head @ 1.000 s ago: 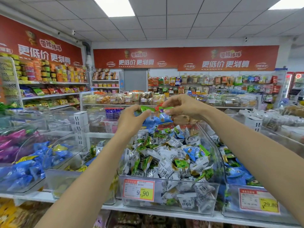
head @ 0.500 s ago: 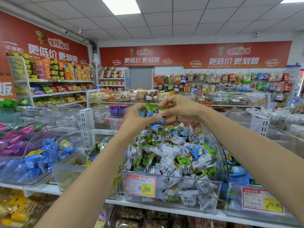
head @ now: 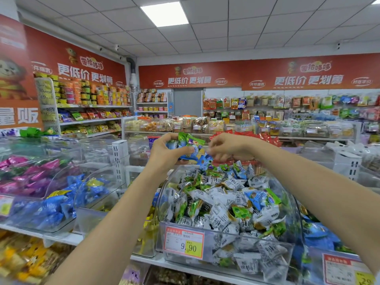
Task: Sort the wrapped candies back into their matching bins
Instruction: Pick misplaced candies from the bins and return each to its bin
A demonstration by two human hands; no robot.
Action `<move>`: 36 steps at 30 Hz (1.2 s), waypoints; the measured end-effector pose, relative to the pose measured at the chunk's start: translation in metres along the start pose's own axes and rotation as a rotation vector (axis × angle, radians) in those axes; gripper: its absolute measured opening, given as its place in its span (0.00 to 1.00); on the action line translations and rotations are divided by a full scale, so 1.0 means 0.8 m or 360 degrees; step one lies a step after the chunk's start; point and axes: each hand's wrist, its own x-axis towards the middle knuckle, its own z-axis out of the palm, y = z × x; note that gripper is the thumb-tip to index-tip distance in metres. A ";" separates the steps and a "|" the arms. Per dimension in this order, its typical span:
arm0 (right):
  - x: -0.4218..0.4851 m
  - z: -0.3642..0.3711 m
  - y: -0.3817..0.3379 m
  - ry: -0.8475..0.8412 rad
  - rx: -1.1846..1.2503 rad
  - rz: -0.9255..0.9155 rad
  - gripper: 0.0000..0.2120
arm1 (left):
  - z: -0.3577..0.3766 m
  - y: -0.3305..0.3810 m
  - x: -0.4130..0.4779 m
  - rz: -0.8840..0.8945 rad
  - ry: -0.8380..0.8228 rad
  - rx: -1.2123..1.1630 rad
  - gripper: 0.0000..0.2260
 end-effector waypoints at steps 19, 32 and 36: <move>0.033 0.005 0.017 -0.0096 -0.0381 0.0031 0.07 | -0.003 0.009 -0.001 0.0068 -0.0083 0.0020 0.13; 0.031 0.018 0.004 -0.0269 -0.0625 -0.0174 0.07 | -0.003 0.011 -0.006 0.0103 -0.0104 -0.0043 0.14; 0.026 0.018 0.001 -0.0260 -0.0601 -0.0151 0.05 | -0.004 0.012 -0.010 0.0104 -0.0108 -0.0050 0.14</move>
